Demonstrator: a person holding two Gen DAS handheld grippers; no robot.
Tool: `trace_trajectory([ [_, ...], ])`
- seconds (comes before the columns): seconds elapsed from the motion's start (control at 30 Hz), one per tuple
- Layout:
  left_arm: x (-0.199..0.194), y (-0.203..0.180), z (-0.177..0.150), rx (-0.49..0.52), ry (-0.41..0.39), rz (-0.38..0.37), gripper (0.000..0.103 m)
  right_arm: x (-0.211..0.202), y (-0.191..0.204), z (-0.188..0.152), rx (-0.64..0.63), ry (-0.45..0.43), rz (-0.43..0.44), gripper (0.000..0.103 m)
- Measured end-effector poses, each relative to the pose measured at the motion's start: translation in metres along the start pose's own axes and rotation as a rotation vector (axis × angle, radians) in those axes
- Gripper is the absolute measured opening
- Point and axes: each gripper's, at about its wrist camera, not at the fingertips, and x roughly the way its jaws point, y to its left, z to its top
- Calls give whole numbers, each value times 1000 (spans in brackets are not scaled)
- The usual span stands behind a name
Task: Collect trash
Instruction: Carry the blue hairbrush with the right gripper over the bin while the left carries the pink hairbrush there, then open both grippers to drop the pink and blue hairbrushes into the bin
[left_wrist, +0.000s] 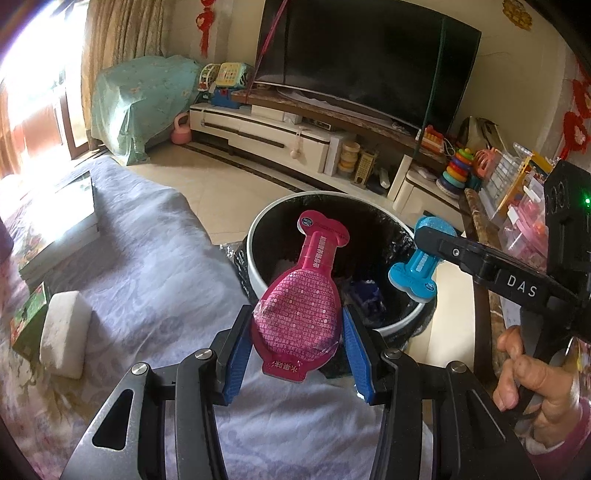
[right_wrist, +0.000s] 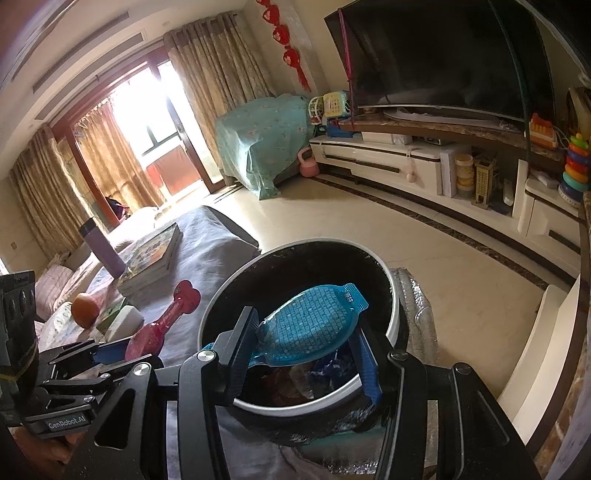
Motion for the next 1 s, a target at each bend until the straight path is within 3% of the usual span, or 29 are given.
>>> trace_trajectory([
  [1.0,47,-5,33,19,28,5,46,24,-14,11,-26,51,-40,50],
])
